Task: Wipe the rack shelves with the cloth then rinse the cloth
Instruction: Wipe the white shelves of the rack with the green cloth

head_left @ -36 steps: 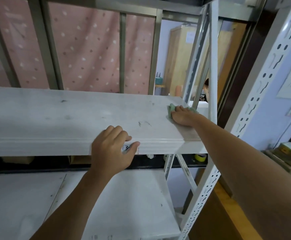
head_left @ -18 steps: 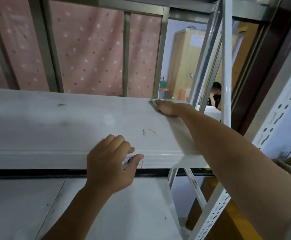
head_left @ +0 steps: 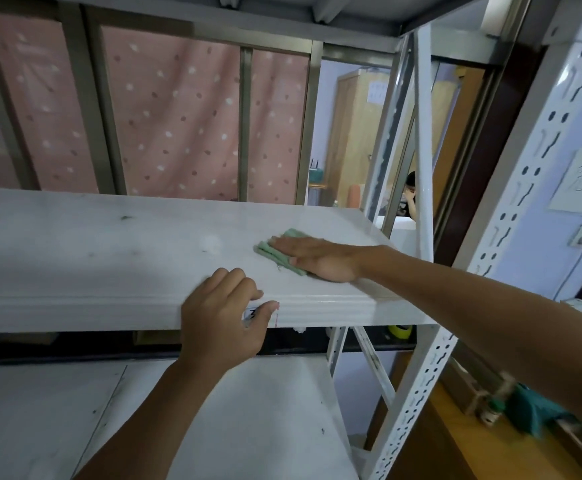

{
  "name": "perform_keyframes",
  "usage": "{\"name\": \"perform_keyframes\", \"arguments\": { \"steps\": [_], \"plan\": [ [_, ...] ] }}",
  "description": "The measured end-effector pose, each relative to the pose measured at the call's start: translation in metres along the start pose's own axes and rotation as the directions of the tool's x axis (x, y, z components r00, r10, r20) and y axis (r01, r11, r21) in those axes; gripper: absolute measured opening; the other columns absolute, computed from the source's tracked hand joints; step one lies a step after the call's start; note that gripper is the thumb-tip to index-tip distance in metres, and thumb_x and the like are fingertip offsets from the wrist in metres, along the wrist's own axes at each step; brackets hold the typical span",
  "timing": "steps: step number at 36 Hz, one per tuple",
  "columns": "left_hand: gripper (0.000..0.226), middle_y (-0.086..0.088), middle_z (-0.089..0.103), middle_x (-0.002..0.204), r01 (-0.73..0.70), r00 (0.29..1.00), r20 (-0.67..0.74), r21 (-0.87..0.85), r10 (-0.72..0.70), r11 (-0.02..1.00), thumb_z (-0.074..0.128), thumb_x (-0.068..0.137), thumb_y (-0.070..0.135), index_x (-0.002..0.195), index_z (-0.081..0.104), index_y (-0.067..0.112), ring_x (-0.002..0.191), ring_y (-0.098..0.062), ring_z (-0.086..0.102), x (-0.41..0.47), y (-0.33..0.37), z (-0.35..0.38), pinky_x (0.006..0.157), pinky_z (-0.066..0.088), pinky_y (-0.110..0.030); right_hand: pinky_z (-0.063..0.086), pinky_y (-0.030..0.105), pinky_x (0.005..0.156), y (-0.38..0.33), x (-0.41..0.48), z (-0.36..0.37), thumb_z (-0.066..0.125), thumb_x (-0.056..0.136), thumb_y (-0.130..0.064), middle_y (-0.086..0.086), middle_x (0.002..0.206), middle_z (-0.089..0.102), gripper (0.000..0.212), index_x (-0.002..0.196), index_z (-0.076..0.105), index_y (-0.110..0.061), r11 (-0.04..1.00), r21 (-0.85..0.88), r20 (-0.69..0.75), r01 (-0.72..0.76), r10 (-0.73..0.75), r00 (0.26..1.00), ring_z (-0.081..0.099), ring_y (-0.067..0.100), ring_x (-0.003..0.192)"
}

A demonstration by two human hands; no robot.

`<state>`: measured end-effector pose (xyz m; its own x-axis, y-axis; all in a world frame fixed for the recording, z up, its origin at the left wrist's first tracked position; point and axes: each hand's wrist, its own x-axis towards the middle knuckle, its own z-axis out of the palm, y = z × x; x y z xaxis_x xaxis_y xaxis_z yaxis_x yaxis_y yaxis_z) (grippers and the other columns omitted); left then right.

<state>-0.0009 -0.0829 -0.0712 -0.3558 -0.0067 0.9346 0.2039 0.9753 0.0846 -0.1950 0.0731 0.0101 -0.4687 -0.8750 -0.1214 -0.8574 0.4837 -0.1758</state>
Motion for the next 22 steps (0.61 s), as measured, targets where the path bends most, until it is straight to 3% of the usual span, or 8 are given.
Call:
{"name": "perform_keyframes", "arguments": {
  "steps": [5, 7, 10, 16, 19, 20, 22],
  "plan": [
    [0.029, 0.004, 0.062, 0.072, 0.0, 1.0, 0.018, 0.021, 0.0, 1.0, 0.077, 0.084, 0.037, 0.071, 0.064, 0.015, 0.066, -0.02, 0.055, 0.002, -0.001, -0.003, 0.058, 0.034, -0.023, 0.001, 0.038, 0.121, -0.003, -0.003, -0.003, 0.023, 0.107, -0.044, -0.013, 0.164, 0.007, 0.053, 0.157, 0.009, -0.034, 0.994, 0.07, -0.045, -0.084, 0.088, 0.995, 0.001, 0.01, 0.15],
    [0.029, 0.004, 0.061, 0.072, -0.006, 1.0, 0.026, 0.015, 0.006, 1.0, 0.077, 0.084, 0.037, 0.071, 0.063, 0.015, 0.066, -0.021, 0.055, 0.002, -0.001, -0.003, 0.056, 0.037, -0.025, 0.01, 0.043, 0.121, -0.001, -0.005, -0.007, 0.024, 0.107, -0.04, -0.002, 0.163, 0.017, 0.052, 0.157, 0.016, -0.025, 0.988, 0.081, -0.056, -0.129, 0.133, 0.989, 0.012, 0.021, 0.15],
    [0.029, 0.004, 0.061, 0.072, -0.008, 1.0, 0.024, 0.009, 0.008, 1.0, 0.077, 0.083, 0.036, 0.071, 0.063, 0.015, 0.066, -0.021, 0.055, 0.003, -0.001, -0.004, 0.056, 0.037, -0.025, 0.018, 0.041, 0.116, 0.004, -0.009, -0.014, 0.024, 0.108, -0.033, 0.008, 0.157, 0.031, 0.048, 0.153, 0.025, -0.016, 0.978, 0.099, -0.064, -0.184, 0.191, 0.98, 0.028, 0.027, 0.143],
    [0.028, 0.003, 0.059, 0.07, -0.016, 1.0, -0.011, -0.005, 0.016, 1.0, 0.073, 0.086, 0.036, 0.071, 0.064, 0.014, 0.065, -0.021, 0.052, 0.0, -0.004, 0.0, 0.057, 0.036, -0.027, 0.018, 0.038, 0.114, 0.041, -0.013, -0.019, 0.019, 0.108, -0.034, 0.011, 0.155, 0.033, 0.05, 0.152, 0.026, -0.011, 0.906, 0.083, -0.137, -0.415, 0.422, 0.896, 0.028, 0.03, 0.144],
    [0.027, 0.004, 0.059, 0.069, -0.034, 0.998, -0.046, 0.006, 0.034, 0.999, 0.073, 0.086, 0.034, 0.07, 0.064, 0.014, 0.064, -0.021, 0.051, 0.0, -0.004, 0.001, 0.058, 0.033, -0.025, 0.033, 0.036, 0.092, 0.06, -0.005, -0.021, 0.018, 0.108, -0.03, 0.014, 0.117, 0.056, 0.039, 0.125, 0.044, -0.007, 0.846, -0.008, -0.184, -0.532, 0.522, 0.833, 0.051, 0.031, 0.108],
    [0.027, 0.003, 0.059, 0.068, -0.042, 0.998, -0.051, 0.007, 0.042, 0.999, 0.074, 0.085, 0.033, 0.069, 0.064, 0.014, 0.063, -0.021, 0.051, 0.0, -0.004, 0.002, 0.058, 0.032, -0.025, 0.032, 0.036, 0.089, 0.067, 0.0, -0.023, 0.018, 0.107, -0.029, 0.016, 0.116, 0.057, 0.037, 0.121, 0.044, -0.006, 0.827, -0.027, -0.2, -0.561, 0.546, 0.814, 0.051, 0.031, 0.104],
    [0.027, 0.003, 0.058, 0.068, -0.056, 0.998, -0.043, 0.004, 0.056, 0.998, 0.074, 0.085, 0.033, 0.068, 0.064, 0.014, 0.062, -0.021, 0.052, 0.004, -0.005, 0.004, 0.057, 0.033, -0.026, 0.032, 0.039, 0.1, 0.079, 0.011, -0.025, 0.019, 0.107, -0.03, 0.022, 0.133, 0.051, 0.042, 0.13, 0.043, -0.003, 0.807, -0.049, -0.203, -0.589, 0.569, 0.797, 0.049, 0.033, 0.119]
  ]
}}
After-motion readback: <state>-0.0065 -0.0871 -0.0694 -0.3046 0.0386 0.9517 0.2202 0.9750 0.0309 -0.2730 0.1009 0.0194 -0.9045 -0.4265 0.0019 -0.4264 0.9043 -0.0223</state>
